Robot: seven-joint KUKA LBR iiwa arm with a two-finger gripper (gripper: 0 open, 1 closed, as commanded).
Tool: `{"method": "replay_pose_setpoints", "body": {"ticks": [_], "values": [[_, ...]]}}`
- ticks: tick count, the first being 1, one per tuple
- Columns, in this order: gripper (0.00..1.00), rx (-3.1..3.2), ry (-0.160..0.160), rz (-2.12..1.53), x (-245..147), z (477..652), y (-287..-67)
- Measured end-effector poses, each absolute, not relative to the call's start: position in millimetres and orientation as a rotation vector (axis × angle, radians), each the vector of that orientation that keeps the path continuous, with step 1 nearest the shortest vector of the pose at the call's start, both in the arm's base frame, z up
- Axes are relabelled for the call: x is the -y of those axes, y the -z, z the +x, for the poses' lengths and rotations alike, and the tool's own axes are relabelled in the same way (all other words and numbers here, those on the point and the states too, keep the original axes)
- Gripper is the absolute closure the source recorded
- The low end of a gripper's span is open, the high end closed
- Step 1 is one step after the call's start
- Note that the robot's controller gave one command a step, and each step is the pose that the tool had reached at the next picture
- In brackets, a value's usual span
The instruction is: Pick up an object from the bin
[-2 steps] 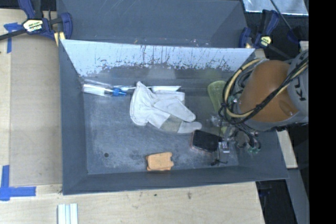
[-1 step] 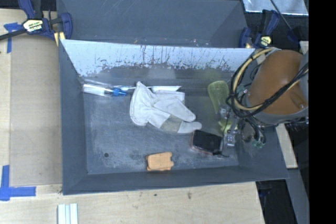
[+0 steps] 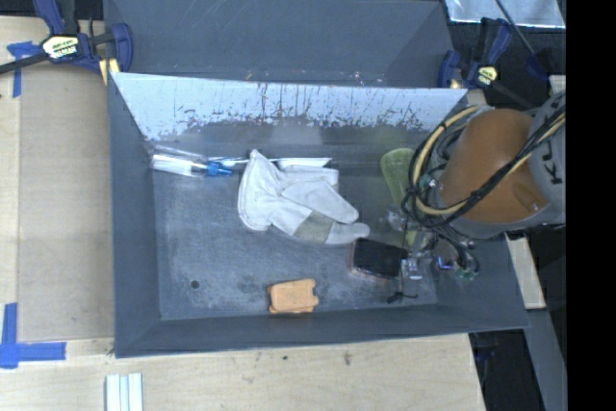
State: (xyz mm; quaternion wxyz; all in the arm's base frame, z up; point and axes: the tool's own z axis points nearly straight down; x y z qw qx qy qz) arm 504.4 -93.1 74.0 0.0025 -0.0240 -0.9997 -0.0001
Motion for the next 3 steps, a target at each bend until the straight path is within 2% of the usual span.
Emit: {"method": "replay_pose_setpoints", "body": {"ticks": [1, 3], "values": [[1.00, 3.103, 0.000, -0.498, 78.3, 516.2, -70.3], [1.00, 3.100, 0.000, -0.496, 78.1, 514.8, -74.9]]}}
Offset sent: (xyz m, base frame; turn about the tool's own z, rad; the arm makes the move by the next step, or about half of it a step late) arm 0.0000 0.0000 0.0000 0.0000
